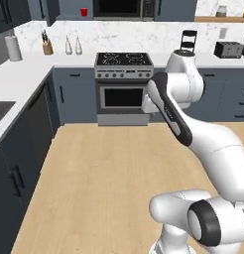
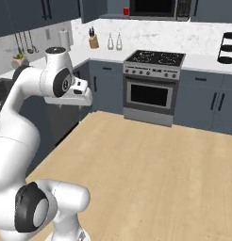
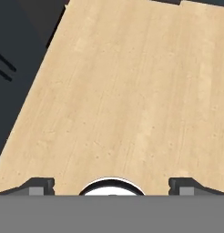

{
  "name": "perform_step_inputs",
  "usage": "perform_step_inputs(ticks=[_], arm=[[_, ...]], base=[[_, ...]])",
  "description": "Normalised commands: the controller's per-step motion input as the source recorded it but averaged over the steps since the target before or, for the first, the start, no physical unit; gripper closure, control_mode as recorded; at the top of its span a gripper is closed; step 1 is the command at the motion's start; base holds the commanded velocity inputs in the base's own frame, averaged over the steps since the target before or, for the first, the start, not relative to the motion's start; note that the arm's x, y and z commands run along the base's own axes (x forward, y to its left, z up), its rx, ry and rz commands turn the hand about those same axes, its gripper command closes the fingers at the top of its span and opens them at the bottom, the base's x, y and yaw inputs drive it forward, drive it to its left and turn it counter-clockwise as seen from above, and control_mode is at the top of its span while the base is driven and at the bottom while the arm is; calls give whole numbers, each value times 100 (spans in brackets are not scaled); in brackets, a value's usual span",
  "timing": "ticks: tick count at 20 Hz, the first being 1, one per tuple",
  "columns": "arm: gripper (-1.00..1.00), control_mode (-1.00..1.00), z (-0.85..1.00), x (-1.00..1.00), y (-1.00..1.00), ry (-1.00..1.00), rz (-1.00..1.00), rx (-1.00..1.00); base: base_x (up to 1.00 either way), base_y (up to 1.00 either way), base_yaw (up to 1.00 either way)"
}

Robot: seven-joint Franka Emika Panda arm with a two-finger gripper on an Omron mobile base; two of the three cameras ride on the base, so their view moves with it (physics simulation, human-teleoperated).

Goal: Gather all objects into one cabinet and sort the glasses and bowls to opposite sides.

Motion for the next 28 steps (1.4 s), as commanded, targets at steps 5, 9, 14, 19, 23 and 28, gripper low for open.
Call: perform_step_inputs(ticks=[5,9,14,19,23,28], arm=[[-100,100,0,0,0,0,0,0],[-100,100,0,0,0,0,0,0],[-100,100,0,0,0,0,0,0],[-100,100,0,0,0,0,0,0],[-100,100,0,0,0,0,0,0],[-100,100,0,0,0,0,0,0]], base=[[74,33,-8],[100,43,-9],[100,52,-11],[100,52,-13],[99,34,-14],[93,8,-13]])
